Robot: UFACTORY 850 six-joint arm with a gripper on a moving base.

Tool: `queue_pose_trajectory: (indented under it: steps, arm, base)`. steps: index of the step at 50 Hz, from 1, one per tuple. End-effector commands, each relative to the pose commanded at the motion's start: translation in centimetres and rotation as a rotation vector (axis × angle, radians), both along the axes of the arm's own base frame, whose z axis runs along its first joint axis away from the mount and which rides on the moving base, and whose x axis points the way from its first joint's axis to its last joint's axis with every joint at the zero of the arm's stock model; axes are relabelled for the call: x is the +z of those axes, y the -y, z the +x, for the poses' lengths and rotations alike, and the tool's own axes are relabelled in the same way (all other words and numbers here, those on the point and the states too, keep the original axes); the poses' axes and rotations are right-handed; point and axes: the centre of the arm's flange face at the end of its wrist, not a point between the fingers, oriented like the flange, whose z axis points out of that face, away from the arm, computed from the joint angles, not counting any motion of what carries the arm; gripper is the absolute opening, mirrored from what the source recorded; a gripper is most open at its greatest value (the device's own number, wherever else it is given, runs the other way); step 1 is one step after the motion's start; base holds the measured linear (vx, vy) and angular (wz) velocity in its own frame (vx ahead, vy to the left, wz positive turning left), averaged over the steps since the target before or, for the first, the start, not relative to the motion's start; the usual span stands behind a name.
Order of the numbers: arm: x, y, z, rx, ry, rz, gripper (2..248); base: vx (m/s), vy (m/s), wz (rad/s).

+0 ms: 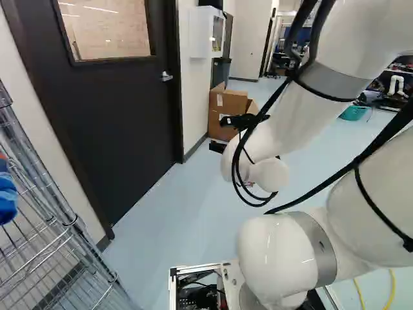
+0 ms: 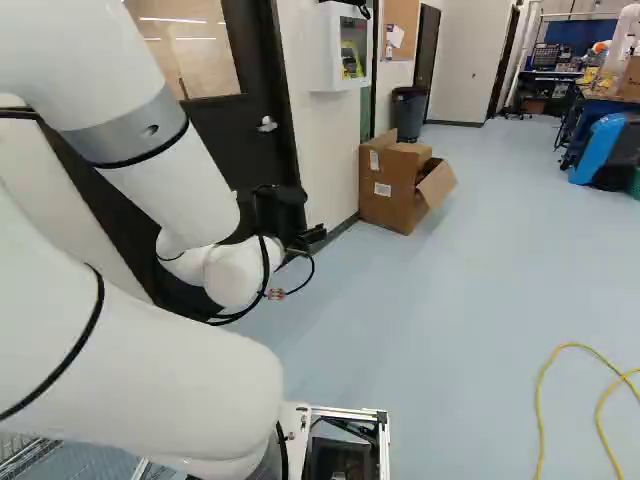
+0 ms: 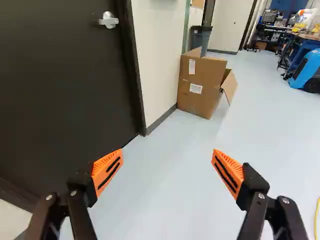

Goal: Open the door and move inside

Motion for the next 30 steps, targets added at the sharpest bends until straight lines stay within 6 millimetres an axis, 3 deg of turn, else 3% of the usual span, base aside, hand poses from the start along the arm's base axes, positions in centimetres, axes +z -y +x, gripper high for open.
queue_pose_trajectory:
  steps: [30]
  arm:
    - [0.0,0.0,0.0,0.0,0.0,0.0,247]
  base:
    - [0.138,-0.008,-0.003]
